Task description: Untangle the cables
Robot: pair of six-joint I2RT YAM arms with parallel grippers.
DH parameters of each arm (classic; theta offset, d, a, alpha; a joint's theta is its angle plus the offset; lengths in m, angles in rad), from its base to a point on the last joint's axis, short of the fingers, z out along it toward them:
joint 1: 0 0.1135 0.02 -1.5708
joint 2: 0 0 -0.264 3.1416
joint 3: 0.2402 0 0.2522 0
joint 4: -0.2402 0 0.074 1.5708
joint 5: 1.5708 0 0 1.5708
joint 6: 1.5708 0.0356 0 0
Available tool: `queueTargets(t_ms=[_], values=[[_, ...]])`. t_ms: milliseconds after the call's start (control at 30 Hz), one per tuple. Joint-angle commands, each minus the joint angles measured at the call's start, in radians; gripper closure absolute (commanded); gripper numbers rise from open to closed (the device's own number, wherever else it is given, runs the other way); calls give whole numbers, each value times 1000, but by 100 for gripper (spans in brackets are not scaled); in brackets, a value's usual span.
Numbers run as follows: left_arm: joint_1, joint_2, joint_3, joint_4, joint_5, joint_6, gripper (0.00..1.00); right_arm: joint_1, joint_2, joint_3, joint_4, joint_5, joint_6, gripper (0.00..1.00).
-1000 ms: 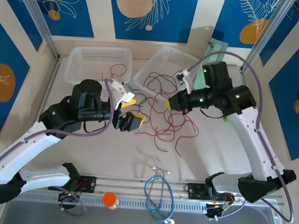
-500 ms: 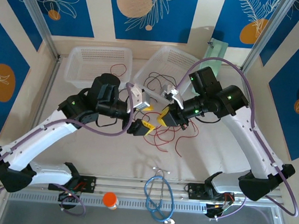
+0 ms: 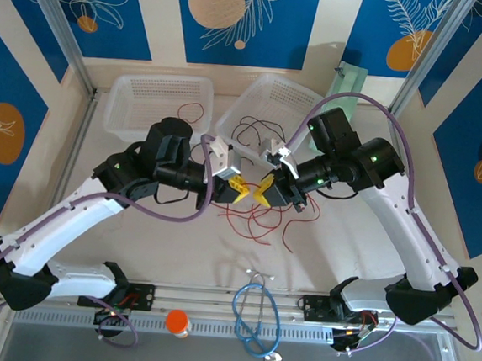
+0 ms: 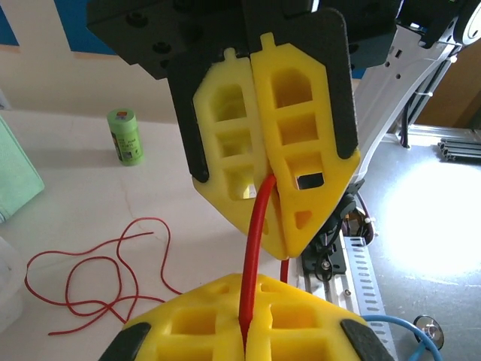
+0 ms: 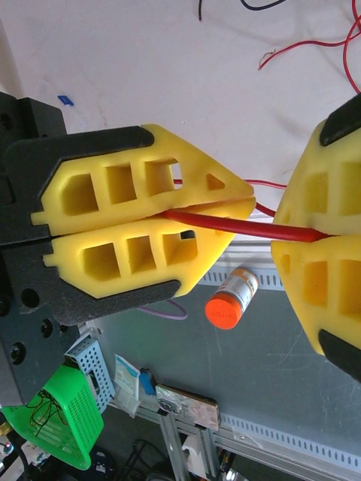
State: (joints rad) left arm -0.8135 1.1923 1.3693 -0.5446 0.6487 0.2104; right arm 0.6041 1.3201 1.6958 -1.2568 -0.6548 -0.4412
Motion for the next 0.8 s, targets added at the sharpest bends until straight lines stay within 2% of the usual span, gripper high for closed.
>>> queueTargets(t_ms=[0, 133, 233, 333, 433, 533, 767], values=[[7, -46, -12, 58, -33, -23, 100, 8, -39, -8, 33, 21, 40, 91], [8, -48, 3, 55, -267, -63, 100, 1, -81, -63, 128, 119, 155, 51], [26, -13, 43, 25, -495, -86, 100, -14, -97, -107, 195, 233, 280, 38], [73, 28, 61, 32, -693, -131, 100, -21, -109, -166, 260, 387, 421, 35], [168, 68, 68, 54, -788, -206, 100, -31, -126, -241, 313, 540, 557, 34], [295, 100, 60, 109, -790, -281, 100, -53, -153, -316, 354, 625, 686, 32], [484, 247, 113, 278, -830, -304, 100, -79, -243, -508, 432, 634, 837, 29]])
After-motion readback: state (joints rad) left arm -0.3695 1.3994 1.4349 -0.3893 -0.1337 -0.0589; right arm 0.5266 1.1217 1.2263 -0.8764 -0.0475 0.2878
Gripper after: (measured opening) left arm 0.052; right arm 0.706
